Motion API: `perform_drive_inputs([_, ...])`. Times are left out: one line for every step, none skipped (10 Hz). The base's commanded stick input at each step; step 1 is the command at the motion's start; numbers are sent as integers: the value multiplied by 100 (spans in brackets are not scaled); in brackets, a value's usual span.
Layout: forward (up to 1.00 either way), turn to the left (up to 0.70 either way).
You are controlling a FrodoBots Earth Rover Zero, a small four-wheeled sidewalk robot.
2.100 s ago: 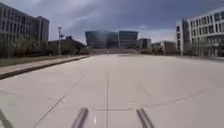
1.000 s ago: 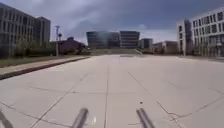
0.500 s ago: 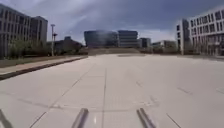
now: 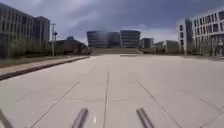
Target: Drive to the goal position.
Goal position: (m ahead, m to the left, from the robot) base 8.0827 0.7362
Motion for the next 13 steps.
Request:
perform_drive_inputs([100, -34])
perform_drive_inputs([100, -9])
perform_drive_inputs([100, 0])
perform_drive_inputs([100, 0])
perform_drive_inputs([100, 0])
perform_drive_inputs([100, 0])
perform_drive_inputs([100, -1])
perform_drive_inputs([100, -11])
perform_drive_inputs([100, -35])
perform_drive_inputs([100, -35])
perform_drive_inputs([100, -33])
perform_drive_inputs([100, 0])
perform_drive_inputs([100, 0])
